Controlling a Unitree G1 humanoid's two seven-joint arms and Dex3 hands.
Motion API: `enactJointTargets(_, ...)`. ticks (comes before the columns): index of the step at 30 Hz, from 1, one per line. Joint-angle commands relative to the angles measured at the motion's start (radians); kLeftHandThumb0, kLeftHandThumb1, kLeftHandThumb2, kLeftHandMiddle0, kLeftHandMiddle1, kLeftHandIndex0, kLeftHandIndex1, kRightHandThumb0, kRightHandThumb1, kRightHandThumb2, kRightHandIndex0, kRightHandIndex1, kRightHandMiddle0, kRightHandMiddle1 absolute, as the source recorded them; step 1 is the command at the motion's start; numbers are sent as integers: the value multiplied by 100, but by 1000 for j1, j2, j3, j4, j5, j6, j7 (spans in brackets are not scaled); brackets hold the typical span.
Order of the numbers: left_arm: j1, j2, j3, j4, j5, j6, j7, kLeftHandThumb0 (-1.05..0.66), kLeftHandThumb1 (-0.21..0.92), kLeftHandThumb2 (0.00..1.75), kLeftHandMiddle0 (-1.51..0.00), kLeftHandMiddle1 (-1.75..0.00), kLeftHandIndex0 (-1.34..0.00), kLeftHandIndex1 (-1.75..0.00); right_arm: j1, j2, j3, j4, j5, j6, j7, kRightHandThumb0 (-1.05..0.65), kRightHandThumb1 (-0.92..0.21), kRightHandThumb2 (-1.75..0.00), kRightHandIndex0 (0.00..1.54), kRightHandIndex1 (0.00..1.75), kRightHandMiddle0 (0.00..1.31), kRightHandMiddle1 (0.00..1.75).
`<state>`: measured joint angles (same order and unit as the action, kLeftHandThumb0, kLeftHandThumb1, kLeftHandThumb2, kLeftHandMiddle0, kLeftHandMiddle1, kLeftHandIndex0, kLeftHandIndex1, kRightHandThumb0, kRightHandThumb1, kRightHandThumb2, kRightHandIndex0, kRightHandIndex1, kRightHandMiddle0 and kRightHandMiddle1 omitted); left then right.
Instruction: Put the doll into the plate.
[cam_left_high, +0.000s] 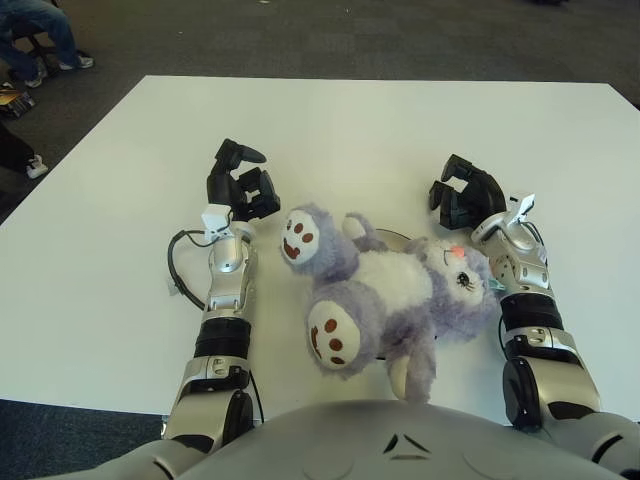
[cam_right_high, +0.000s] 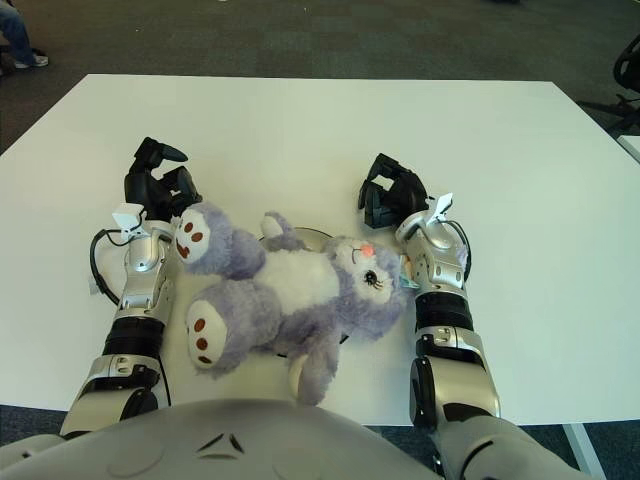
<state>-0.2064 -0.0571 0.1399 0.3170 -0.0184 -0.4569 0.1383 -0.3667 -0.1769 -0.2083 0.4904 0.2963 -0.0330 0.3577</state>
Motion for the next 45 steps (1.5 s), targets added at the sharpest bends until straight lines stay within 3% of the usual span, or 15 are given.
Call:
enactJointTargets(1, 69, -2, -2, 44, -2, -4, -8, -47, 34, 128, -131, -175, -59, -175, 19, 22, -3, 29, -6, 3, -23, -1, 6, -175, 88, 175, 68, 175)
enactJointTargets(28, 77, 1, -1, 27, -31, 19, -33, -47, 34, 128, -131, -175, -59, -175, 10, 40, -26, 69, -1, -50, -82, -1, 6, -175, 89, 173, 68, 175)
enactJointTargets(36, 83, 6, 4, 1, -44, 108, -38, -46, 35, 127, -129, -175, -58, -175, 14, 71, -45, 92, -12, -152, -119, -1, 6, -175, 88, 174, 68, 175)
enactJointTargets(45, 90, 32, -11, -35, -13, 287, -40, -47, 35, 127, -129, -175, -58, -175, 10, 82, -41, 161, -50, -289, -152, -1, 6, -175, 88, 175, 69, 174)
